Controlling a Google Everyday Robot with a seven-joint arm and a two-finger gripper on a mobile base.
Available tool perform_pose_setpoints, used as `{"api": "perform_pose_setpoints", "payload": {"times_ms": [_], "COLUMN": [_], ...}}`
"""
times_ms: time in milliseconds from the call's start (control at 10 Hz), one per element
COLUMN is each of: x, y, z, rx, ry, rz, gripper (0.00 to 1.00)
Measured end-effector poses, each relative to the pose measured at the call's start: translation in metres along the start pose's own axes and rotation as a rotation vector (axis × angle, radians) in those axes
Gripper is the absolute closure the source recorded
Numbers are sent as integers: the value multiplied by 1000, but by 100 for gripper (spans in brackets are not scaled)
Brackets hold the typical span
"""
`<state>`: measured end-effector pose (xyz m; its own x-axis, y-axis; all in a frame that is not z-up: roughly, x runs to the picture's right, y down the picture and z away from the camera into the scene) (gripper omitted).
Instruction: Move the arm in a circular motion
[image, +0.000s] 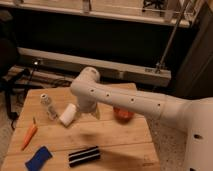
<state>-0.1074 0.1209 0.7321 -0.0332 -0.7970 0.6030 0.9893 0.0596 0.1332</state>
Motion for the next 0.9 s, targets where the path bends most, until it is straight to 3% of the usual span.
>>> {"api": "perform_pose_setpoints", "payload": {"times_ms": [100, 300, 500, 700, 900], "x": [11, 51, 94, 136, 152], "y": [-3, -3, 8, 32, 69], "z": [-3, -16, -46, -84, -101], "rx": [20, 74, 98, 67, -6], "ry": [20, 122, 284, 485, 588], "rz": [-11, -33, -57, -61, -4], "gripper": [55, 76, 95, 100, 100]}}
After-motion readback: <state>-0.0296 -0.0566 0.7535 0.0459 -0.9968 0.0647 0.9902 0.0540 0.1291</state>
